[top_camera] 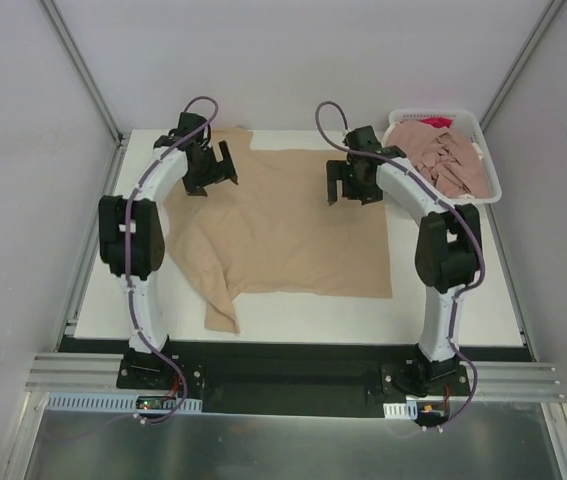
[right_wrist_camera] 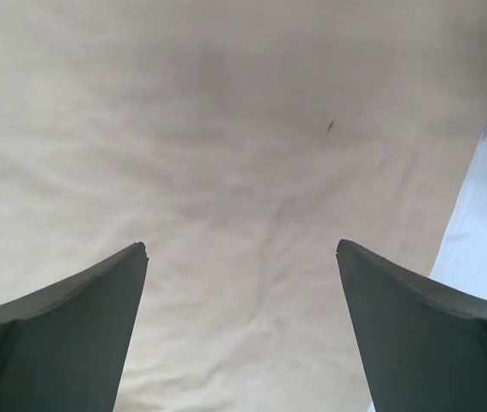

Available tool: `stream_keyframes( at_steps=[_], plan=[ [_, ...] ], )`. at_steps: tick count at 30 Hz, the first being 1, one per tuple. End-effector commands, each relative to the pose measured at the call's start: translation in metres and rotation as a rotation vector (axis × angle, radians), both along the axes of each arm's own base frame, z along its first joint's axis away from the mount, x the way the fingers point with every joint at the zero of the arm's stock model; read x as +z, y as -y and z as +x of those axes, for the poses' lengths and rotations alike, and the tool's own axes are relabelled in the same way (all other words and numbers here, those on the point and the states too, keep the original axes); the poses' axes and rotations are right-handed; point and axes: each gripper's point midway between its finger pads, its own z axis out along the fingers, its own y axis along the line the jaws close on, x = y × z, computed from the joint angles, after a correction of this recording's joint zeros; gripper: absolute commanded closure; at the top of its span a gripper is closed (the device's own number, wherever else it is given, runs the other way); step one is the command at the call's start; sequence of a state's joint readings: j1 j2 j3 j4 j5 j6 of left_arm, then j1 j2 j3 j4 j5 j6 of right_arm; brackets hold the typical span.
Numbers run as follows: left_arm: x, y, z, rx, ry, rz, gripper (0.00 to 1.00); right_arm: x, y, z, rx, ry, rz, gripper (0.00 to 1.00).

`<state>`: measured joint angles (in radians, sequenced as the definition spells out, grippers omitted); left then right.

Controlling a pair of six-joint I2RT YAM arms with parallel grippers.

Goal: Fold and stack the t-shirts
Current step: Flatten out the tshirt

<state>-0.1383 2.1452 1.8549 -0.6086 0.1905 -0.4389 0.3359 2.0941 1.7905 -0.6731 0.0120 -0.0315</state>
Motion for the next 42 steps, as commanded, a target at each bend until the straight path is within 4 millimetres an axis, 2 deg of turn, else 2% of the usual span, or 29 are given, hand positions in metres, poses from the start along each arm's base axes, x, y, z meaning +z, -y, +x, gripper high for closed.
stream_keyframes(
  at_steps=[1, 2, 3, 4, 5, 6, 7, 8, 9, 11, 14, 17, 19, 21, 22, 23, 26, 29, 32, 34, 35, 40, 42],
  plan=[
    [0.056, -0.030, -0.071, 0.095, 0.064, 0.124, 0.01, 0.044, -0.010, -0.047, 0.030, 0.101, 0.009, 0.03],
    [0.072, -0.034, -0.088, 0.151, 0.087, 0.101, 0.01, 0.041, -0.013, -0.056, 0.039, 0.101, 0.013, 0.03],
    [0.043, -0.039, -0.119, 0.176, -0.003, 0.105, 0.01, 0.043, -0.013, -0.069, 0.006, 0.098, 0.036, 0.03],
    [0.036, -0.045, -0.135, 0.214, -0.028, 0.096, 0.01, 0.022, -0.006, -0.089, -0.004, 0.043, 0.021, 0.03],
    [0.044, -0.053, -0.150, 0.295, -0.006, 0.089, 0.01, 0.013, -0.004, -0.101, -0.015, 0.022, 0.013, 0.03],
    [0.016, -0.062, -0.178, 0.334, -0.079, 0.117, 0.01, 0.015, 0.000, -0.110, -0.038, 0.021, 0.018, 0.03],
    [0.010, -0.073, -0.190, 0.384, -0.086, 0.141, 0.01, 0.010, 0.006, -0.118, -0.052, 0.013, 0.004, 0.03],
    [0.000, -0.083, -0.210, 0.449, -0.107, 0.136, 0.01, -0.008, 0.017, -0.136, -0.063, -0.032, -0.029, 0.03],
    [-0.003, -0.089, -0.216, 0.477, -0.109, 0.135, 0.01, -0.005, 0.021, -0.142, -0.073, -0.022, -0.031, 0.03],
    [-0.010, -0.098, -0.227, 0.523, -0.105, 0.126, 0.02, -0.017, 0.037, -0.161, -0.096, -0.046, -0.072, 0.03],
    [-0.018, -0.102, -0.231, 0.556, -0.102, 0.103, 0.07, -0.031, 0.057, -0.184, -0.137, -0.067, -0.126, 0.03],
    [-0.022, -0.101, -0.222, 0.568, -0.093, 0.069, 0.16, -0.038, 0.062, -0.196, -0.147, -0.080, -0.125, 0.03],
    [-0.029, -0.110, -0.217, 0.608, -0.109, 0.062, 0.25, -0.039, 0.064, -0.199, -0.152, -0.082, -0.127, 0.03],
    [-0.033, -0.108, -0.210, 0.607, -0.115, 0.025, 0.31, -0.042, 0.067, -0.201, -0.157, -0.085, -0.139, 0.03],
    [-0.042, -0.107, -0.211, 0.602, -0.145, 0.026, 0.39, -0.042, 0.068, -0.203, -0.160, -0.087, -0.143, 0.03],
    [-0.044, -0.107, -0.209, 0.600, -0.153, 0.021, 0.42, -0.043, 0.068, -0.202, -0.166, -0.089, -0.145, 0.03],
    [-0.060, -0.099, -0.216, 0.570, -0.219, -0.002, 0.52, -0.045, 0.076, -0.204, -0.186, -0.099, -0.184, 0.03],
    [-0.070, -0.099, -0.222, 0.579, -0.234, 0.002, 0.57, -0.049, 0.081, -0.206, -0.199, -0.110, -0.206, 0.03],
    [-0.075, -0.101, -0.218, 0.580, -0.229, 0.011, 0.62, -0.057, 0.082, -0.211, -0.202, -0.144, -0.216, 0.03],
    [-0.081, -0.103, -0.217, 0.574, -0.248, 0.025, 0.89, -0.062, 0.086, -0.214, -0.219, -0.167, -0.223, 0.03],
    [-0.080, -0.104, -0.213, 0.571, -0.243, 0.025, 1.00, -0.067, 0.089, -0.220, -0.223, -0.189, -0.233, 0.03],
    [-0.076, -0.119, -0.214, 0.590, -0.224, 0.045, 1.00, -0.081, 0.102, -0.234, -0.262, -0.264, -0.226, 0.03],
    [-0.075, -0.136, -0.220, 0.638, -0.223, 0.071, 1.00, -0.083, 0.102, -0.237, -0.270, -0.279, -0.205, 0.03]
  ],
)
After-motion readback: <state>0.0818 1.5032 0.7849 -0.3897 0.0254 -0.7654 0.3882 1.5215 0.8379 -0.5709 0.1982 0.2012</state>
